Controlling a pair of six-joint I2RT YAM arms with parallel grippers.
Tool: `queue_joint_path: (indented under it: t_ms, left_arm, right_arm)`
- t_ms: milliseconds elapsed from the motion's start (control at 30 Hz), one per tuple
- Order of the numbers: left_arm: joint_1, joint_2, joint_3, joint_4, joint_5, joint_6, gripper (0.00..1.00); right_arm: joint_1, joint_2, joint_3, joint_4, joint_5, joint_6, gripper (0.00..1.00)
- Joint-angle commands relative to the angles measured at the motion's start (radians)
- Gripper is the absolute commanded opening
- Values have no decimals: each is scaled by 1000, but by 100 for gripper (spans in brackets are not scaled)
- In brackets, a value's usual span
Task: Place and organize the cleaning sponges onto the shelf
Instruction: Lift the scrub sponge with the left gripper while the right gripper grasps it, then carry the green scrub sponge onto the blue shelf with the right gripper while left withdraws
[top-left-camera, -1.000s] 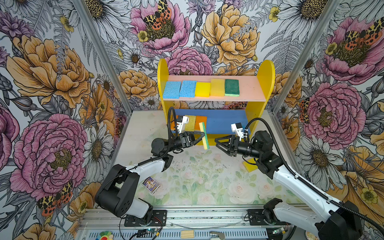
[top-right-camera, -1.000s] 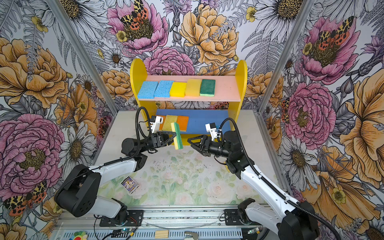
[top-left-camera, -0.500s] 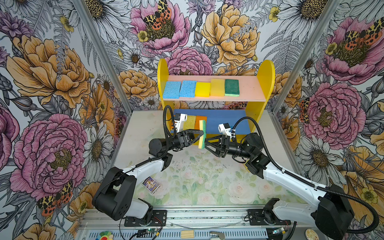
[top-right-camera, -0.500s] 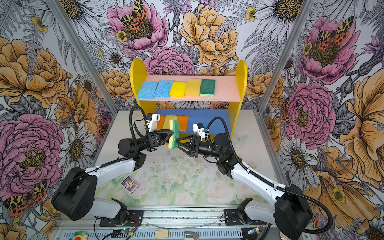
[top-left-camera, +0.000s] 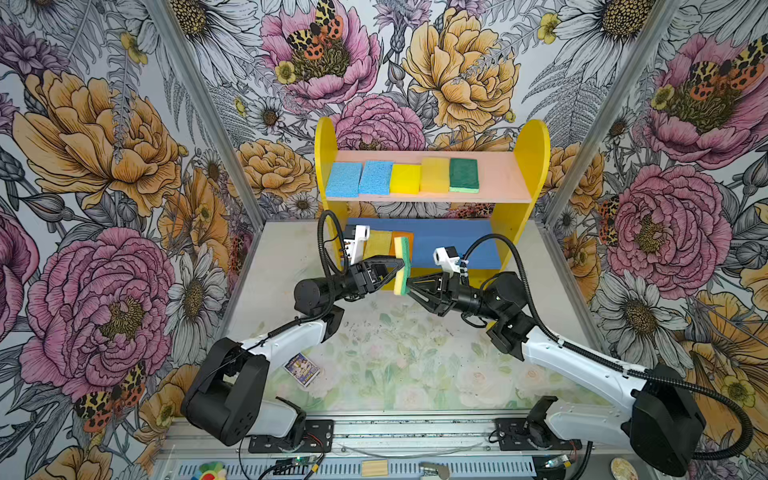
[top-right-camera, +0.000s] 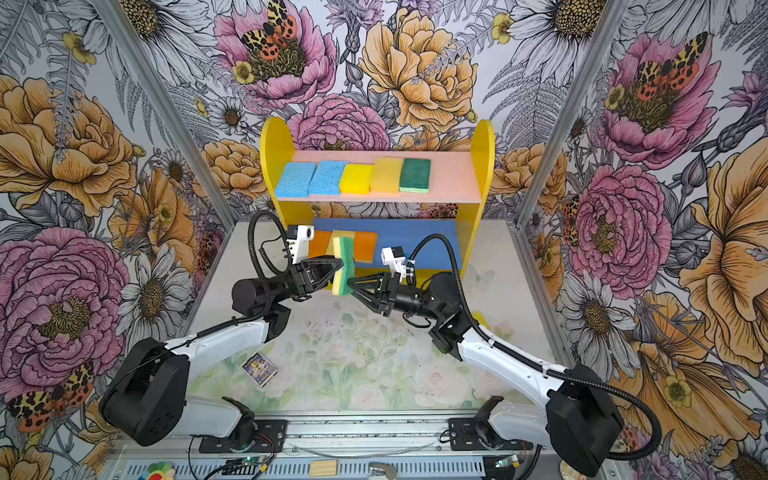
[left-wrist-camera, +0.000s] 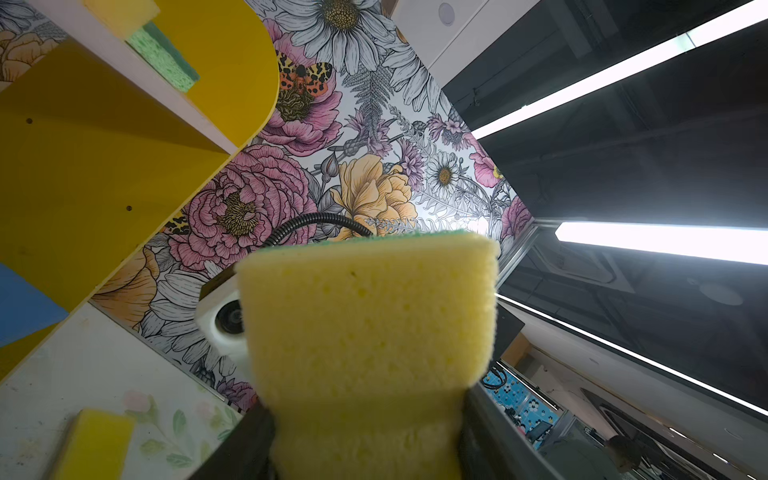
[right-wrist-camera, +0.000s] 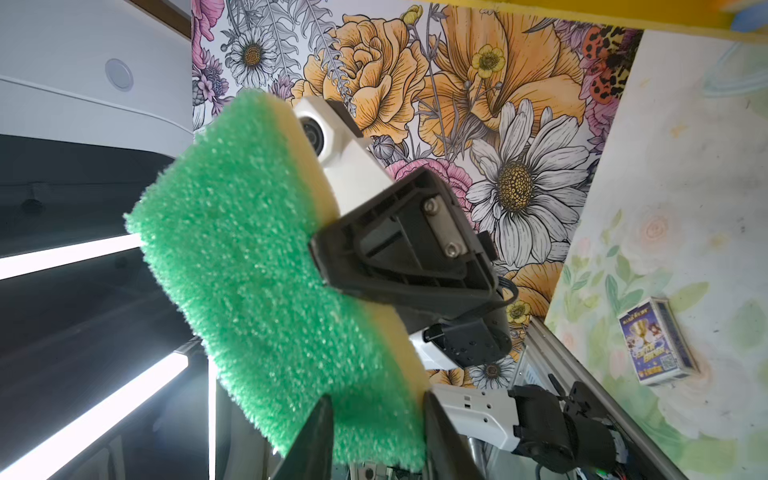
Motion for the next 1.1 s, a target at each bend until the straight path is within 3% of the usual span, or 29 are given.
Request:
queue_joint_path:
  t_ms: [0,200,233,300,333,500,633,700,733,800,867,933,1067]
  left_arm:
    - [4,-17,-4,31,-7,32,60]
    - [10,-23,-10,31,-5,24,62]
    - [12,-24,-10,31,-5,22,67]
    - [23,-30,-20,31,-7,18,91]
    - [37,-36,-31,31,-6,16,99]
    - [158,-105,-114,31,3,-13,99]
    - [309,-212,-199,-48,13,-25,99]
    - [368,-299,-227,-226,23,55,99]
    - [389,-366,-230,-406,25,143,99]
    - [397,-513,-187,-895,-19,411,99]
    - [379,-642,-89,-1423,-189,757,99]
    - [375,-701,-28,-1657,-315,923,99]
    - [399,-734,11,-1873,-388,1035,99]
  right_arm:
    - [12,-13,3,88,8,3,24]
    - [12,-37,-4,45,14,-24,4]
    - [12,-43,-4,28,16,-36,3]
    - [11,-54,-4,-11,22,-60,1]
    - [9,-62,-4,-31,27,-73,1]
    - [-31,-128,-15,-171,53,-137,0]
    - [-108,-195,-20,-423,80,-233,0]
    - [-143,-219,-9,-574,113,-313,0]
    - [-160,-227,4,-669,139,-360,0]
    - [-185,-228,26,-798,199,-436,0]
    - [-202,-212,37,-853,241,-467,0]
    - [-210,-175,70,-893,272,-507,0]
    - [-214,-61,161,-955,338,-577,0]
